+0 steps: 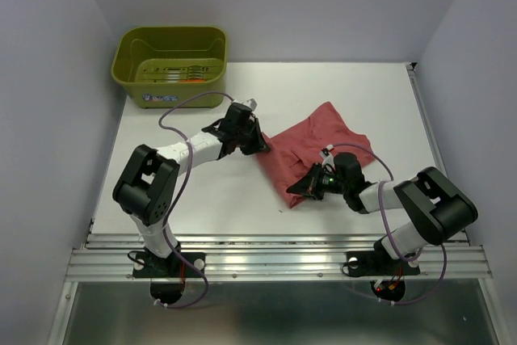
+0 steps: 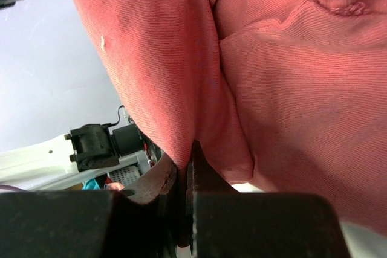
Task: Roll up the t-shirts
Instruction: Roll the T-shirt to the center of the board.
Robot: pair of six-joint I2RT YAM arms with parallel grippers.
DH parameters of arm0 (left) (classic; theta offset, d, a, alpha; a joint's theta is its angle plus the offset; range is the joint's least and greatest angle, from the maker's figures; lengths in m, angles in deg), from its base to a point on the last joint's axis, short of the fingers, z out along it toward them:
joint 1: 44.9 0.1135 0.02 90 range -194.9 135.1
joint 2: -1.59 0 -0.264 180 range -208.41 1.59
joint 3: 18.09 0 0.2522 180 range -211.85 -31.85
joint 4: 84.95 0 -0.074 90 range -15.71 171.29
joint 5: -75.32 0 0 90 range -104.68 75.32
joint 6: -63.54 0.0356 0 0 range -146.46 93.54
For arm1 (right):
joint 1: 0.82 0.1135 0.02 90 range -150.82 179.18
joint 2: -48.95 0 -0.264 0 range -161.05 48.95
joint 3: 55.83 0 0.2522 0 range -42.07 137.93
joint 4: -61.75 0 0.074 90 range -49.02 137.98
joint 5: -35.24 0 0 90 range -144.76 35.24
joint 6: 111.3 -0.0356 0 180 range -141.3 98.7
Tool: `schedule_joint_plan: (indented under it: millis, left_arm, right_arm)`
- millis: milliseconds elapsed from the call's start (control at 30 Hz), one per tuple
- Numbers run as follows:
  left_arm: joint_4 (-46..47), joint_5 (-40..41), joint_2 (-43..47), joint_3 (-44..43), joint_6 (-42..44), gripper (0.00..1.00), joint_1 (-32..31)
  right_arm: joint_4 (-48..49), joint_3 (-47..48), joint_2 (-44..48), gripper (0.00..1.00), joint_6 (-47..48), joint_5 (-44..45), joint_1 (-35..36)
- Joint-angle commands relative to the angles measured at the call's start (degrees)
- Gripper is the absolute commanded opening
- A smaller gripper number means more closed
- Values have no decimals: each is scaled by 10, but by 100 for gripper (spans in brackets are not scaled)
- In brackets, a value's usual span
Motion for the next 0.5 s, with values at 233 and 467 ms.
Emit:
schedule_joint_plan:
  millis: [233, 467]
  left_arm:
    - [21, -10, -63, -60, 27, 0, -2]
    - [18, 2, -121, -86, 41, 0, -1]
  right_arm:
    - [23, -11, -3, 1, 11, -1, -11]
    - [-75, 8, 40, 31, 50, 34, -16]
